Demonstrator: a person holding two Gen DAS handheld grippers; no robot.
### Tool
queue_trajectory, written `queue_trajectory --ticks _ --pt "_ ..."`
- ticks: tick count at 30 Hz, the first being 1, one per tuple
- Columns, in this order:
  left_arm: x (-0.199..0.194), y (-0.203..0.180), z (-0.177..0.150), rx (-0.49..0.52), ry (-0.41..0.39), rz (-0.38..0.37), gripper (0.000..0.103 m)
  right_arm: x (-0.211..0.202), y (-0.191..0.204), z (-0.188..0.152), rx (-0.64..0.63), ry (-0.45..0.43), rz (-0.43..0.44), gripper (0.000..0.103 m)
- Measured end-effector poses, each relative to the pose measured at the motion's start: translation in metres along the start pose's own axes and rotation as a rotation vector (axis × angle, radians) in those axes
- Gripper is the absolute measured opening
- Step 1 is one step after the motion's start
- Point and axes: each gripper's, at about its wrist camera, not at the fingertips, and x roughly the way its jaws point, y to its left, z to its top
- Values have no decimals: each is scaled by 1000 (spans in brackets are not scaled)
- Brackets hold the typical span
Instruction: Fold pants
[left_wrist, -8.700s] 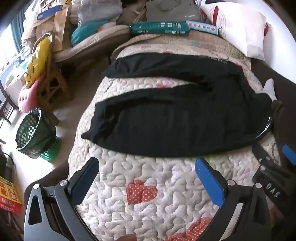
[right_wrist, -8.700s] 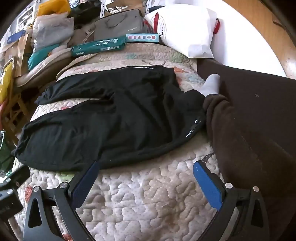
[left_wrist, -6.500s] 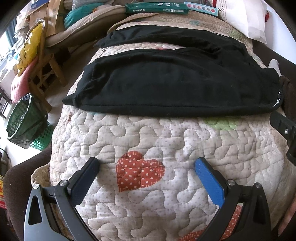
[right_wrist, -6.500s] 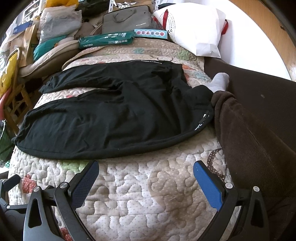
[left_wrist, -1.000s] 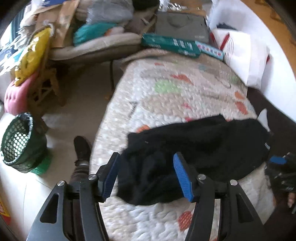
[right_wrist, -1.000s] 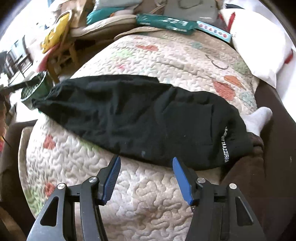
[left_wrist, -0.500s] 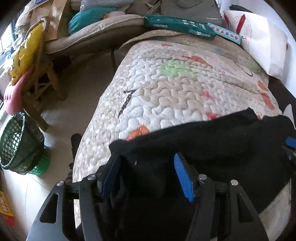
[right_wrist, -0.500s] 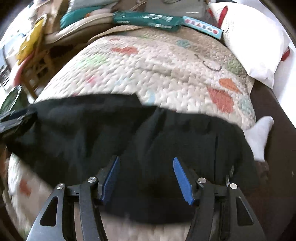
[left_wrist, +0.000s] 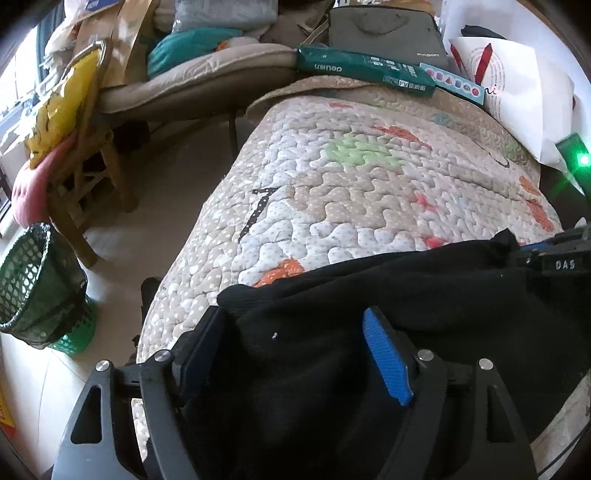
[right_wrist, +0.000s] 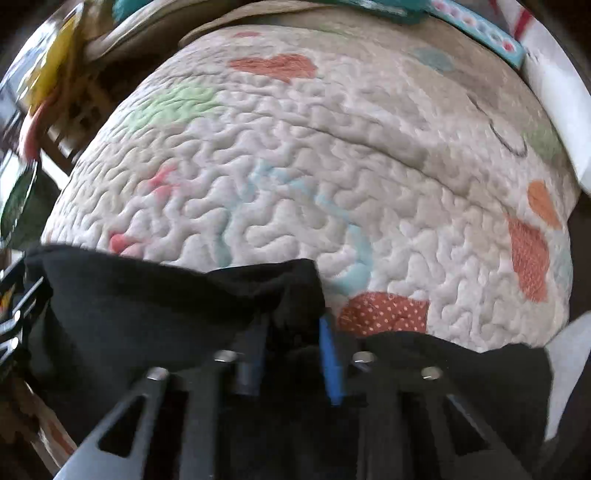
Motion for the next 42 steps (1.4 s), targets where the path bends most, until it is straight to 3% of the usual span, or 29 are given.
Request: queue_trajectory --ticks 1,3,10,16,19,24,27,29,30,32,35,36,38,42 --pt "0 1 -1 -4 -5 -4 77 -3 2 3 -18 8 -1 12" --pt "0 3 -1 -16 -11 -15 77 -7 -3 10 -1 7 6 10" --pt "0 10 -2 -51 -19 -69 78 -14 -29 46 188 -43 114 10" --pt "0 13 -4 -70 -22 -94 78 -9 -54 45 368 -52 198 12" --pt "2 19 -3 -95 -16 -121 79 -23 -72 51 433 -127 52 14" --pt "4 19 -3 -96 -15 -135 82 -35 -66 52 356 -109 97 15" --pt "3 18 -4 -91 -16 -133 82 -23 -38 42 234 -32 79 20" --pt "4 18 -4 -95 -16 -139 83 0 -18 38 133 57 -4 20" --pt "4 18 -4 -97 -15 -143 83 5 -15 38 119 61 -28 20" --pt "4 18 -4 -96 -12 -157 86 9 -20 44 166 32 -68 22" --pt "6 18 -3 -98 -9 -175 89 -14 -29 43 237 -100 -135 27" --pt "6 19 -3 -102 -10 -180 89 -28 -30 34 230 -146 -174 30" --pt "6 20 -3 -107 -11 -187 89 -47 -37 15 238 -187 -165 42" --pt "3 23 -4 -124 -21 -211 90 -88 -63 -55 279 -253 -218 46"
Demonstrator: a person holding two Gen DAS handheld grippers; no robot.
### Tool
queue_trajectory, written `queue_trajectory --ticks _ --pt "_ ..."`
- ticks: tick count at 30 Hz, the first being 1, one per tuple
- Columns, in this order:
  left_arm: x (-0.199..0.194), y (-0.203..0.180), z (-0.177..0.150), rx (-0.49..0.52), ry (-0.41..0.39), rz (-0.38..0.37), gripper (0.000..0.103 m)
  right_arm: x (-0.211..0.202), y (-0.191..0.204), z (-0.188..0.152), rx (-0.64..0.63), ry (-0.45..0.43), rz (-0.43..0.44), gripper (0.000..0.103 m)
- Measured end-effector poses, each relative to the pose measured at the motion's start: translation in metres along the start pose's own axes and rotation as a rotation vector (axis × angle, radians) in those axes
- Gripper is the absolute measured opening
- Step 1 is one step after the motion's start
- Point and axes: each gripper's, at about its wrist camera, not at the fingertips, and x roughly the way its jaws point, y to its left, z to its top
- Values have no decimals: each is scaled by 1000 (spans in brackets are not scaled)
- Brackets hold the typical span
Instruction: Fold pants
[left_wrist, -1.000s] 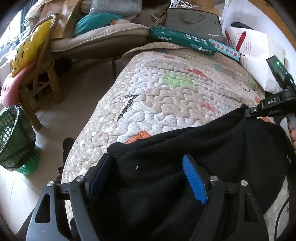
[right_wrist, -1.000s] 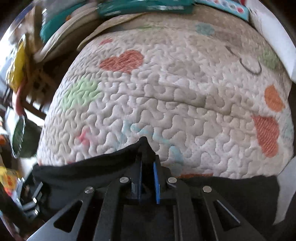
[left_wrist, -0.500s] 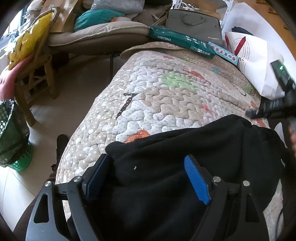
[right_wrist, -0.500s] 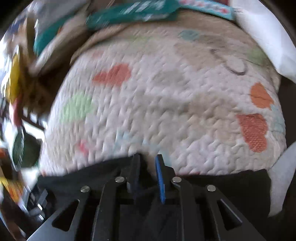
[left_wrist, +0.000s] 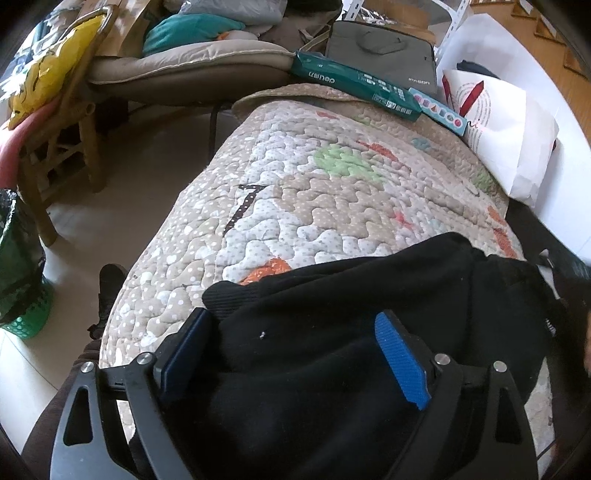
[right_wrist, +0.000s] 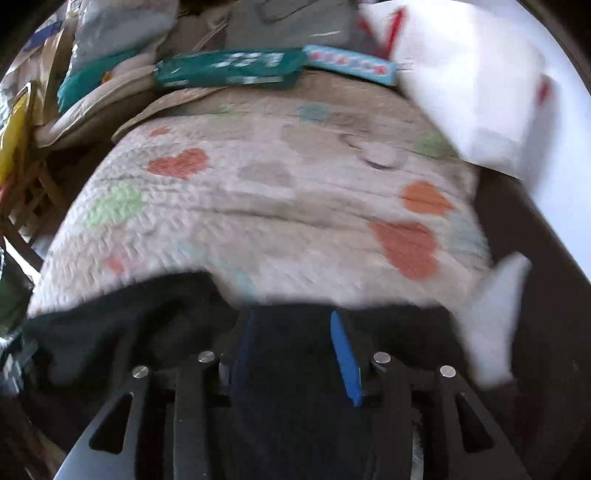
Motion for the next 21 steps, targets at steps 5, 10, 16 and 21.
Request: queue_trajectory --ticks 5,10,16,21 --pt "-22 2 1 -4 -35 -41 90 -41 -72 -43 198 -31 -19 46" --pt "-45 7 1 -55 -77 -32 90 -54 -131 -73 476 54 63 48" --pt "-69 23 -20 -54 -100 69 90 -24 -133 -76 599 138 21 55" --pt "-68 49 -29 -160 -59 70 90 9 -126 -84 521 149 -108 59"
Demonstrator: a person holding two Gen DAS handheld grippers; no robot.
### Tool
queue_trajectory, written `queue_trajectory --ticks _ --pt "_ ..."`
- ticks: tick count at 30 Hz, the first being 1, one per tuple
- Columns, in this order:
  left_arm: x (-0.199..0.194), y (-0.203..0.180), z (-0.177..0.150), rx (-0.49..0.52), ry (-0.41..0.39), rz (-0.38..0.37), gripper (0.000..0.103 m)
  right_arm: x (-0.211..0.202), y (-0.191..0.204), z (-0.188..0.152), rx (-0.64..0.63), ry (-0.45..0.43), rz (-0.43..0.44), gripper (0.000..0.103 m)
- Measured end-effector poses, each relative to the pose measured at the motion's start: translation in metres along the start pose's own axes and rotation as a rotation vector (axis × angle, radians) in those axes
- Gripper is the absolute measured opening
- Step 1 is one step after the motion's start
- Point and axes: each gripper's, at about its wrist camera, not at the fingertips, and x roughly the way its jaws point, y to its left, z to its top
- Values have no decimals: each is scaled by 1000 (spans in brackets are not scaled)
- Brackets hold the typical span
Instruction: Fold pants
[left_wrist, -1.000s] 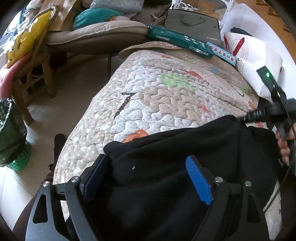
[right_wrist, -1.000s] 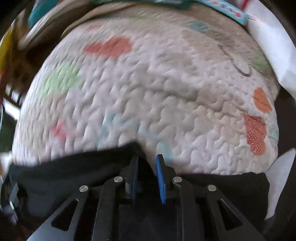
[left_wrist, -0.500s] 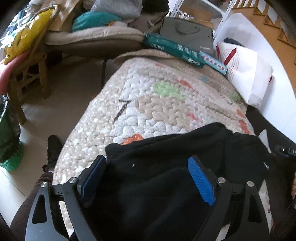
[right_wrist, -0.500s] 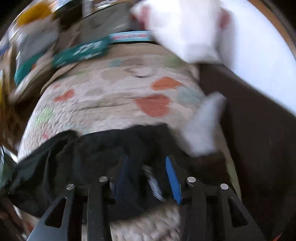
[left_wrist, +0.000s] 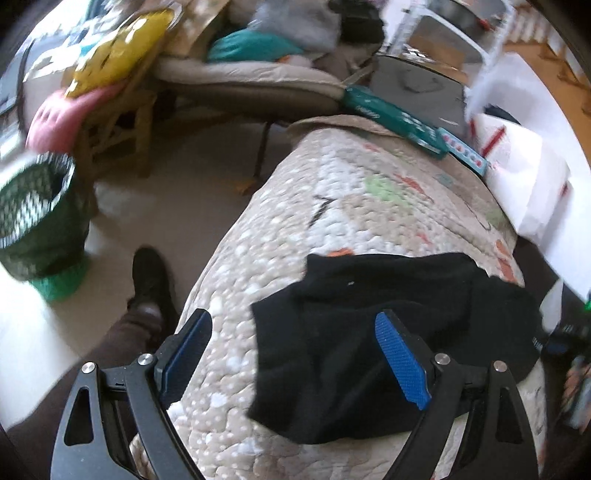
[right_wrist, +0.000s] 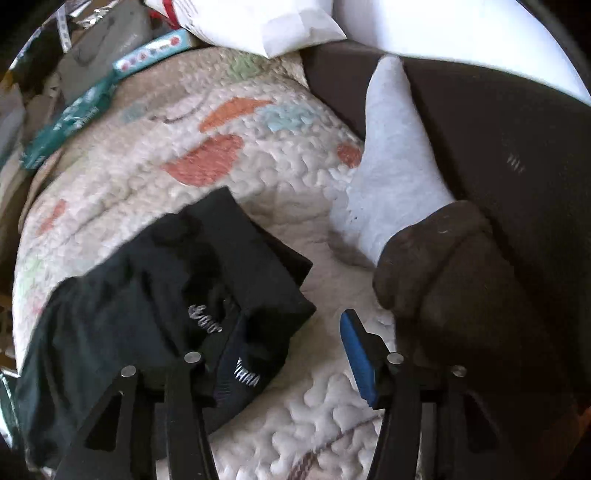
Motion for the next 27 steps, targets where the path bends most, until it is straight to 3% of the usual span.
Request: queue_trajectory --ticks 4,6,7,10,15,19,21,23,27 --pt "8 17 -3 -67 37 6 90 30 -19 -4 177 63 257 59" --pt "11 22 -3 -94 48 -7 90 35 -21 -7 205 89 345 48" --pt "13 26 -2 -115 53 -17 90 35 -22 -7 189 89 346 22" --pt "15 33 -2 -161 62 -42 90 20 -28 -5 179 62 325 17" --pt "12 39 -1 -188 51 -63 90 -14 -30 -9 105 -58 81 16" --pt "10 37 0 -188 44 -76 90 -8 -30 -11 75 -21 26 24" --pt "9 37 0 -184 42 -77 90 -9 -20 -11 6 -12 -29 36" --pt "7 36 0 -184 37 -82 90 -22 -16 -14 -32 -35 -41 59" --pt "5 36 1 -191 30 -104 90 -64 -10 -32 -97 -106 -95 63"
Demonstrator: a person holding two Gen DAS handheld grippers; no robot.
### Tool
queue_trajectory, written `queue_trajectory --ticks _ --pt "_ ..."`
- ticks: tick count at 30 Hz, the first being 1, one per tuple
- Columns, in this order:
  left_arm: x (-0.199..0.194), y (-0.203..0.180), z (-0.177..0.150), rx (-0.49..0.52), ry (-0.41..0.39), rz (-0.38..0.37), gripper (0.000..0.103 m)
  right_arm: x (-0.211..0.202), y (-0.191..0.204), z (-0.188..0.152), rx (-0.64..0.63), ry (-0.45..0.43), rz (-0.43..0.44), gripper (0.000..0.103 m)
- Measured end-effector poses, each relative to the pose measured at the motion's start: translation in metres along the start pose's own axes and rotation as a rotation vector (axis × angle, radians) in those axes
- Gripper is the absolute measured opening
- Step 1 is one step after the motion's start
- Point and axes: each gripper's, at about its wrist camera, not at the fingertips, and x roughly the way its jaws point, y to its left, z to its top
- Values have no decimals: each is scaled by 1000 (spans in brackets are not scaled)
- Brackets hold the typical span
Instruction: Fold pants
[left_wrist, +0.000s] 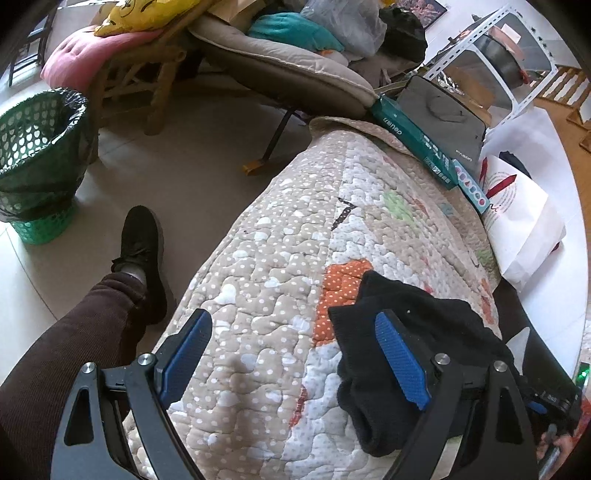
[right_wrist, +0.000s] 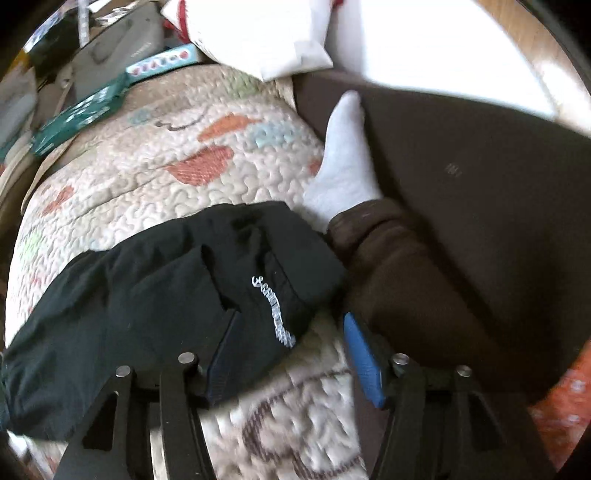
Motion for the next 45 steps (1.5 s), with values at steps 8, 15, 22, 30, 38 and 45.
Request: queue_trajectory --ticks 8,15,22,30,38,45 --pt "-12 1 5 24 -81 159 90 -71 163 -27 -492 -82 521 59" --pt "-22 35 17 -88 -110 223 90 -58 339 -65 -857 20 675 50" --pt "-16 41 21 -98 -88 218 90 -36 401 -96 -1123 16 631 47" --pt "-13 28 20 -44 -93 207 90 -31 412 -81 -1093 41 579 11" --pt "-19 33 14 -115 -73 67 90 -31 440 -66 -1049 -3 501 12" --pt "-16 16 9 -44 -59 50 90 -42 443 -68 -1118 163 646 68"
